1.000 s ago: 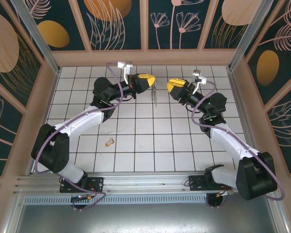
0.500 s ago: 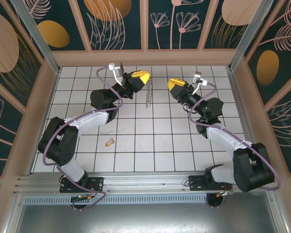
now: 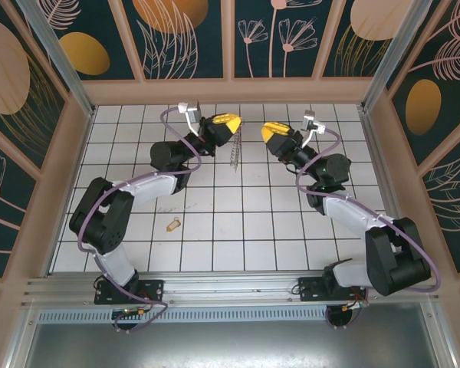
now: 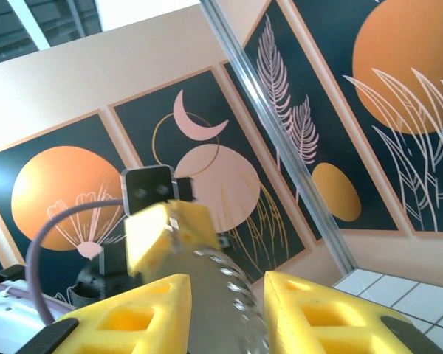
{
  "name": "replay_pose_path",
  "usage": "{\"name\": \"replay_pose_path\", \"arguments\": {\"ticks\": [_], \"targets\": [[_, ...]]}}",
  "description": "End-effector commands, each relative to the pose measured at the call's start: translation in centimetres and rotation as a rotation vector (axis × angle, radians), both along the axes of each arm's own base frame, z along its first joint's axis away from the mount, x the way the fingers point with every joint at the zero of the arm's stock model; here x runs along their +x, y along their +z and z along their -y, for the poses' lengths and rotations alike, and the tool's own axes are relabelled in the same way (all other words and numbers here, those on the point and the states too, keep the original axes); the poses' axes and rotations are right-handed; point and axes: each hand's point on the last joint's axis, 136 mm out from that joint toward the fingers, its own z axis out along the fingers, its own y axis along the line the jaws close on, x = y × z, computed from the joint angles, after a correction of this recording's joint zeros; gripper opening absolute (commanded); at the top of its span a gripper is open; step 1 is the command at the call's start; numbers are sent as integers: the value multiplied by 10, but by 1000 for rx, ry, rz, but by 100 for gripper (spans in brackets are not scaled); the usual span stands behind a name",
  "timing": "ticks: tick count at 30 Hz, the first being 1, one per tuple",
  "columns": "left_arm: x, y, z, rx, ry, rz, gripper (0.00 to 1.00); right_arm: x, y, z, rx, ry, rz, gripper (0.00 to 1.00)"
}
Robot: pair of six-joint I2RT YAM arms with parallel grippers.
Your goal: Put the keys on the keyring
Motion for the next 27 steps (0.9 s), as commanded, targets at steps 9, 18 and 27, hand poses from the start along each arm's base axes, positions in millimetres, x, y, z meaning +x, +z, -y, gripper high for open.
{"name": "replay_pose_path", "arguments": {"ticks": [9, 18, 27], "targets": [[-1, 39, -24, -197, 16, -27, 0, -16, 40, -14, 103, 59, 107, 35], [-3, 45, -37, -295, -8, -67, 0, -14, 53, -29, 172, 106, 131, 35], [-6, 48, -44, -332, -16, -75, 0, -2, 59, -37, 228, 107, 111, 34]]}}
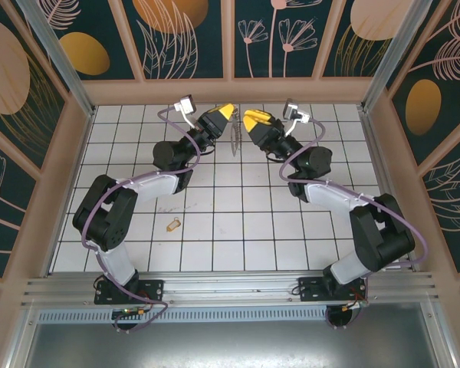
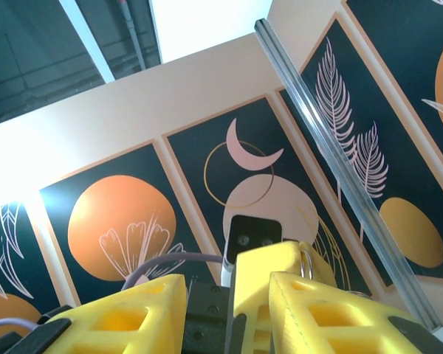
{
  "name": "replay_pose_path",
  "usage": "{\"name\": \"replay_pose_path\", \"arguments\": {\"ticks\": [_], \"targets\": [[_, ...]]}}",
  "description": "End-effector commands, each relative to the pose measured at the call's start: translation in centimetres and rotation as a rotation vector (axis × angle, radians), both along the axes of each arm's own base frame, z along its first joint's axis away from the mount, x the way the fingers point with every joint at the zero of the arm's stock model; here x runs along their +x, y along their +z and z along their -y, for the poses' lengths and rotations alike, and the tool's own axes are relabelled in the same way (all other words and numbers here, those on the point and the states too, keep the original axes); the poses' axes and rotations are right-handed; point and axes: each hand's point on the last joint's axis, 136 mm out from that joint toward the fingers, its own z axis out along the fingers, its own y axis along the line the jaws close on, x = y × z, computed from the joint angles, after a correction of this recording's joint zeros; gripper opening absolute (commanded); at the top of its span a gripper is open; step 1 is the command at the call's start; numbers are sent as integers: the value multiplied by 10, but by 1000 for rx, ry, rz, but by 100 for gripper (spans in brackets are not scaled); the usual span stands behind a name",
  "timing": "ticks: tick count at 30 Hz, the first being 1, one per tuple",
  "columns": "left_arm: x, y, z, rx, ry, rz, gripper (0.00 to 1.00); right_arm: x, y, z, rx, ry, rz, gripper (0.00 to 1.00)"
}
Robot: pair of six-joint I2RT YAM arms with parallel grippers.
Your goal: Put the keys on the keyring
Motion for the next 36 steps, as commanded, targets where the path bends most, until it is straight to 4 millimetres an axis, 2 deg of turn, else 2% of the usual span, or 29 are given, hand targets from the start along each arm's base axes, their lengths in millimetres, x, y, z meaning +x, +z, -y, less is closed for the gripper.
{"name": "replay_pose_path", "arguments": {"ticks": [1, 14, 21, 36], "targets": [[-40, 43, -28, -164, -5, 195, 0, -5, 22, 6, 90, 4, 51, 34], [-41, 44, -27, -164, -13, 198, 0, 7, 15, -9, 105, 59, 8, 34], [-43, 45, -26, -162, -17, 203, 0, 13, 10, -16, 90, 67, -12, 39], [-44, 44, -24, -155, -21, 207, 0, 24, -4, -17, 84, 54, -52, 38]]}}
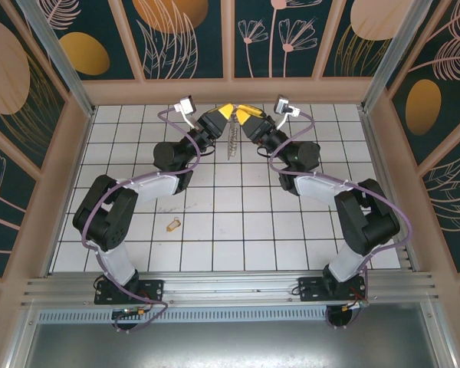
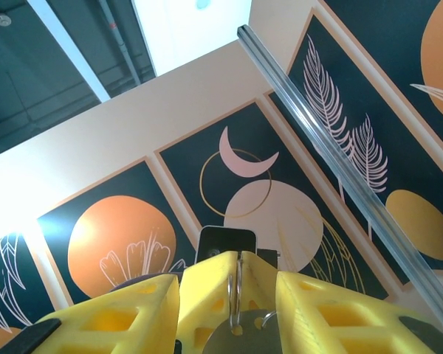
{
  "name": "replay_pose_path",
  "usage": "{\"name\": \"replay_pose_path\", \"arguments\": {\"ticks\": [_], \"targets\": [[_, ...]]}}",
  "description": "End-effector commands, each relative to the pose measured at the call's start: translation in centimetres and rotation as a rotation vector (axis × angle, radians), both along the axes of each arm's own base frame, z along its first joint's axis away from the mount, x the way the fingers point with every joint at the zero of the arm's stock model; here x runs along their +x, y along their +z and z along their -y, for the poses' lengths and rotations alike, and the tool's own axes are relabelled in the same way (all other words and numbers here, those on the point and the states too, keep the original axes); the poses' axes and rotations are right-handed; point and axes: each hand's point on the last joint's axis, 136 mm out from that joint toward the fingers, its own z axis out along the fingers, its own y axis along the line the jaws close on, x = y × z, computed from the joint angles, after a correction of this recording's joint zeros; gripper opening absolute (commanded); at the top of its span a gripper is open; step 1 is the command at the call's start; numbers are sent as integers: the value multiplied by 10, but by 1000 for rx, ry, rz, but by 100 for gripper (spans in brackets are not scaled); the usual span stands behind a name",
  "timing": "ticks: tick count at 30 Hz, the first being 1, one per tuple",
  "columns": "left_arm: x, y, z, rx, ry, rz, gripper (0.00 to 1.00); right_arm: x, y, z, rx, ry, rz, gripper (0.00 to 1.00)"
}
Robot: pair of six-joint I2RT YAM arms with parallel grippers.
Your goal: Put the keys on the keyring
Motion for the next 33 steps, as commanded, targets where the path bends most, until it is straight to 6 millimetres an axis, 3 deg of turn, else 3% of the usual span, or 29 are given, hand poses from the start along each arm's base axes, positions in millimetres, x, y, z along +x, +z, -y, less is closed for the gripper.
{"name": "replay_pose_path", "arguments": {"ticks": [1, 9, 14, 17, 22, 29, 33], "targets": [[-46, 45, -23, -142, -15, 232, 0, -5, 10, -1, 30, 20, 38, 38], [-44, 40, -21, -134, -15, 225, 0, -5, 11, -10, 1, 40, 44, 27], [-42, 37, -20, -129, -11, 219, 0, -6, 10, -14, -32, 50, 49, 0], [-41, 37, -20, -110, 5, 220, 0, -5, 7, -16, -83, 44, 51, 0], [-27, 40, -12, 78, 24, 178, 30, 1, -1, -13, -253, 38, 74, 0], [-21, 27, -1, 469, 124, 231, 55, 5, -8, 10, -525, 17, 154, 0], [-19, 11, 2, 656, 123, 262, 61, 6, -6, 26, -591, 19, 192, 0]]}}
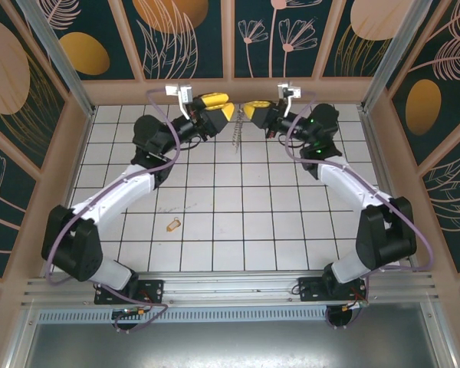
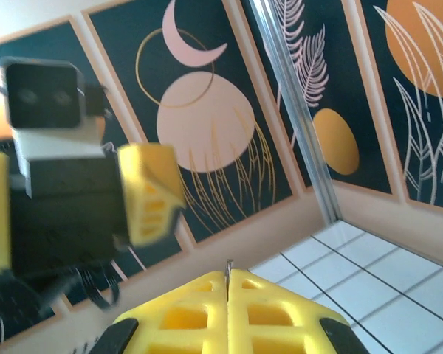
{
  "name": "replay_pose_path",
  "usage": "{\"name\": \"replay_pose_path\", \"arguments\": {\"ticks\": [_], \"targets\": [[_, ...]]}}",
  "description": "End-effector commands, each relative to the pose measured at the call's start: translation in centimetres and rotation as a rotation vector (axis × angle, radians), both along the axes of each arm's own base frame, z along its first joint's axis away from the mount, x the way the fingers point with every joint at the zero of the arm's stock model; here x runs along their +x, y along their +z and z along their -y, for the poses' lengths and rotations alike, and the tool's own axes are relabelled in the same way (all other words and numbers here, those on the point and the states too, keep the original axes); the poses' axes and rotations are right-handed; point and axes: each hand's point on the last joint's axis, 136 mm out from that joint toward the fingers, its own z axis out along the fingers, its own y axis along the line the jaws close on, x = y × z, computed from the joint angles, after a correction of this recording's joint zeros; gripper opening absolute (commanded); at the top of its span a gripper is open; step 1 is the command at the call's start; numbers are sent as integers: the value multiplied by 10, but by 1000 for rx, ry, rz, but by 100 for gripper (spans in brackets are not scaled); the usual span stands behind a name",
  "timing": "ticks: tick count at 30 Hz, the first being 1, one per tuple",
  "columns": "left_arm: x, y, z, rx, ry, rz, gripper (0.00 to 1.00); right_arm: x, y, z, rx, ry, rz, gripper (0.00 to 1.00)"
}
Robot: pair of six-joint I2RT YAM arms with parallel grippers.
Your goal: Put the keys on the keyring
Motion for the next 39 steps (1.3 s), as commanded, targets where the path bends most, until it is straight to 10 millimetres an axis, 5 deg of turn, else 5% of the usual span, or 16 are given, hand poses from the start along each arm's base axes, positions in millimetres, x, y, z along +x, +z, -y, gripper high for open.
{"name": "replay_pose_path", "arguments": {"ticks": [1, 15, 31, 39], "targets": [[4, -37, 7, 252, 2, 17, 61, -14, 4, 8, -100, 61, 73, 0], [1, -63, 22, 372, -179, 2, 45, -28, 6, 3, -109, 164, 82, 0], [0, -61, 28, 314, -250, -2, 45, -40, 5, -9, -108, 208, 93, 0], [-4, -56, 29, 292, -281, 20, 31, -40, 2, -9, -115, 212, 93, 0]]}}
